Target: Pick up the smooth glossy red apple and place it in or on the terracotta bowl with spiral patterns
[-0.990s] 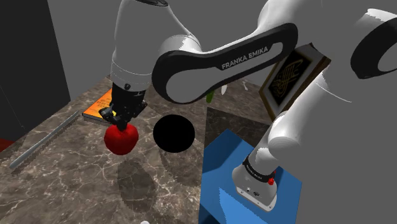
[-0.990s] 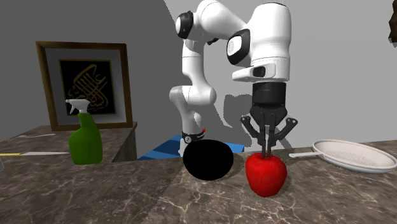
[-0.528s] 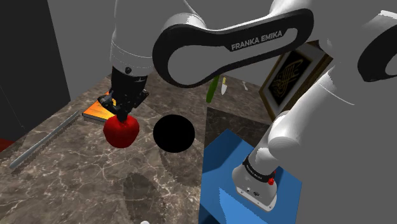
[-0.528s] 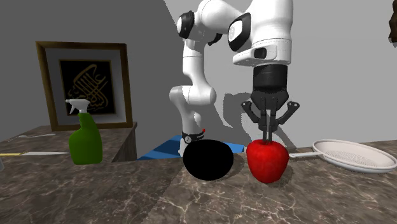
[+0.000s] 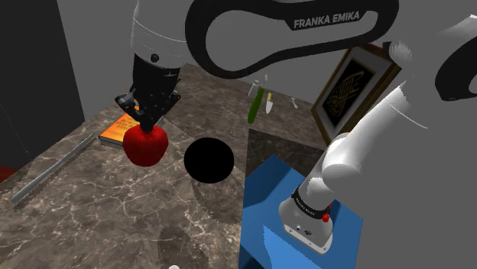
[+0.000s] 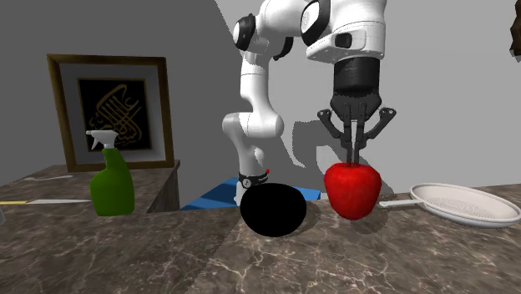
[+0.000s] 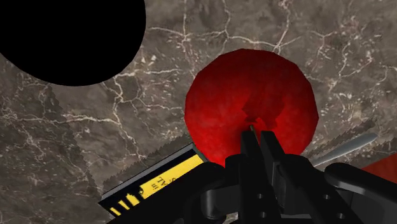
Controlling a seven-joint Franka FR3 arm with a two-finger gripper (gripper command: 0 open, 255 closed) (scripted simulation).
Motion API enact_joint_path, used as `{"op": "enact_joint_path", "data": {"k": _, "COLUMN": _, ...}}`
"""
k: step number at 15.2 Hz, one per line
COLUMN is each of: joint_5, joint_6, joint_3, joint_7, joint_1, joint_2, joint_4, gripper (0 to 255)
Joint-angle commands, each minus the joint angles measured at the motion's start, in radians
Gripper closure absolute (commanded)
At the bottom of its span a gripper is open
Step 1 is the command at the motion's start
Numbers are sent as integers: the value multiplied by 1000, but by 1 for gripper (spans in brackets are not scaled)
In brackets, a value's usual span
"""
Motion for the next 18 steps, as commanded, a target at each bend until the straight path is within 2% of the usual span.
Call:
{"op": "enact_joint_path", "data": {"k": 1, "joint_5": 2, "joint_6": -26, "joint_3": -2, "joint_7": -2, "joint_1": 0, "joint_2": -4, "joint_4": 23, "gripper": 255}}
{"op": "enact_joint_path", "data": {"k": 11, "joint_5": 10, "joint_6": -153, "joint_3": -12, "joint_7": -14, "joint_1": -3, "joint_2": -17, "joint_4": 140, "gripper": 255}}
{"op": "enact_joint_path", "data": {"k": 14, "joint_5": 85, "joint_6": -182, "joint_3": -75, "joint_7": -104, "joint_1": -3, "joint_2": -141, "joint_4": 63, "gripper": 255}}
{"op": "enact_joint_path", "data": {"k": 18, "joint_5": 144, "joint_6": -236, "joint_3": -168, "joint_7": -207, "joint_1": 9, "joint_2": -283, "joint_4": -20, "gripper": 255}}
